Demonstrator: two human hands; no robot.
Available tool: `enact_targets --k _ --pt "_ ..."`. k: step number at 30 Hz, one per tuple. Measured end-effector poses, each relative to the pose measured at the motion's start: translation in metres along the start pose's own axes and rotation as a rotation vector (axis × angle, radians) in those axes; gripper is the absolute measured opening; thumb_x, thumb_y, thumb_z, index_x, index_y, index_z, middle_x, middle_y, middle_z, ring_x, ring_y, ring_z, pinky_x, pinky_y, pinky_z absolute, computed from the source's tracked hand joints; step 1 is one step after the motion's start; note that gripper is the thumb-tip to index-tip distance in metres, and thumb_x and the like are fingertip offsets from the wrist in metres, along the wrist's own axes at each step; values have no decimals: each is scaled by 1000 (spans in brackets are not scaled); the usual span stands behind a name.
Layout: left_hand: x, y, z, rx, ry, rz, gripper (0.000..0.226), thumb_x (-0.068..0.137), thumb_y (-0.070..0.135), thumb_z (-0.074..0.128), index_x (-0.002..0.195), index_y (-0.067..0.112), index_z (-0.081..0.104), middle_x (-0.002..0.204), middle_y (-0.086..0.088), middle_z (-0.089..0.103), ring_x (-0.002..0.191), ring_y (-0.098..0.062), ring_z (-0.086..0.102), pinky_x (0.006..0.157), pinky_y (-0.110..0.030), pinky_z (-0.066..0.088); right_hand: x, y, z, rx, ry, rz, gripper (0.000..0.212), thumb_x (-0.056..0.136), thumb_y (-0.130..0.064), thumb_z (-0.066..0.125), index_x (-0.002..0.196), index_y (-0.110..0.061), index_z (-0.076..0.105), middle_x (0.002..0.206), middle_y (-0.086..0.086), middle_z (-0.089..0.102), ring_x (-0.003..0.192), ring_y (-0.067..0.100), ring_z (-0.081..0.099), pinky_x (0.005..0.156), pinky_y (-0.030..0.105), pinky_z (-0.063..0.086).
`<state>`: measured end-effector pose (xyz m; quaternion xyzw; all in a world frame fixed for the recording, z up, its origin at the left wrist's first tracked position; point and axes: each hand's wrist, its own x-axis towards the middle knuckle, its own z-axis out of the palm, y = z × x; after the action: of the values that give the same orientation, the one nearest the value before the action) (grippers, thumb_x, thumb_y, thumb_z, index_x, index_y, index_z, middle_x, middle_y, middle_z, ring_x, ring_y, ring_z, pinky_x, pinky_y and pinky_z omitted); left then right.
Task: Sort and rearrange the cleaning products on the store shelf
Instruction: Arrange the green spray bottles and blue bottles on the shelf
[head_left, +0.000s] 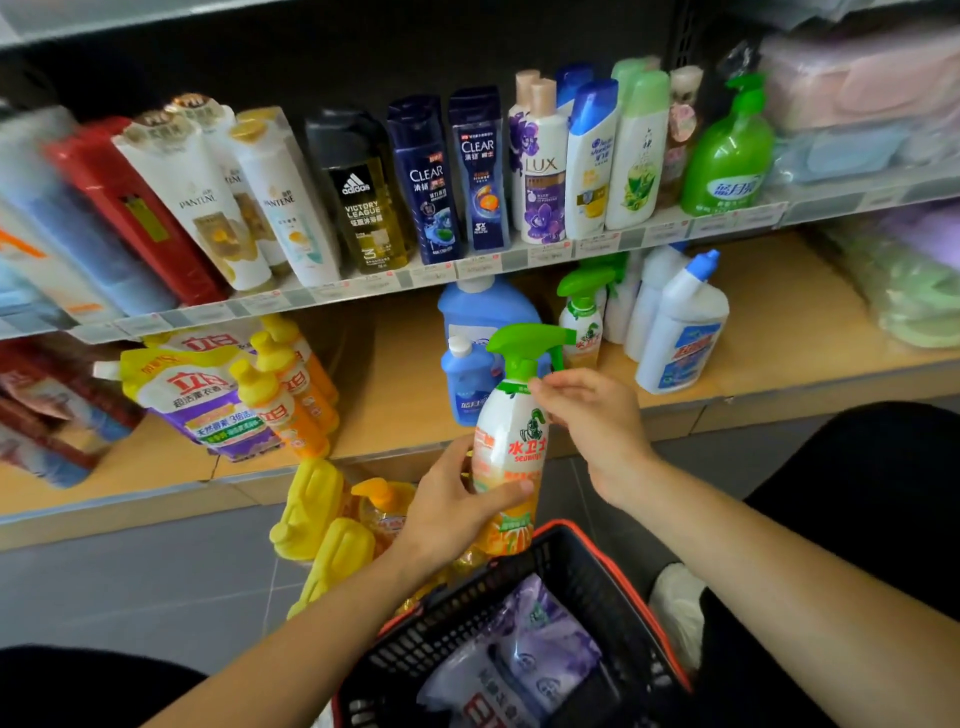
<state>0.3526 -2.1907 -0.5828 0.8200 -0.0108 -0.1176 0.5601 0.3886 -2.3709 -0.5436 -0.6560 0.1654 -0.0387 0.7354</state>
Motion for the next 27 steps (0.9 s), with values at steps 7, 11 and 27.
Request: enact_targets --k 7,11,27 --pt "-7 9 2 353 110 61 73 58 80 69 121 52 45 105 25 68 96 5 64 81 -34 56 1 5 21 -26 -156 -57 16 94 -15 67 104 -3 71 105 14 74 97 17 66 90 41 53" --pt "-3 14 0 256 58 50 66 61 76 72 117 54 47 103 25 70 95 6 65 83 -32 57 9 1 23 37 -157 -9 22 99 -25 62 100 -5 70 104 16 72 90 14 64 81 32 50" --pt "3 34 -1 -376 -320 -167 35 81 43 74 114 33 72 114 -8 75 102 -24 74 77 -26 57 14 -21 20 243 -165 211 31 101 -25 57 116 0 67 115 25 69 92 32 64 90 51 53"
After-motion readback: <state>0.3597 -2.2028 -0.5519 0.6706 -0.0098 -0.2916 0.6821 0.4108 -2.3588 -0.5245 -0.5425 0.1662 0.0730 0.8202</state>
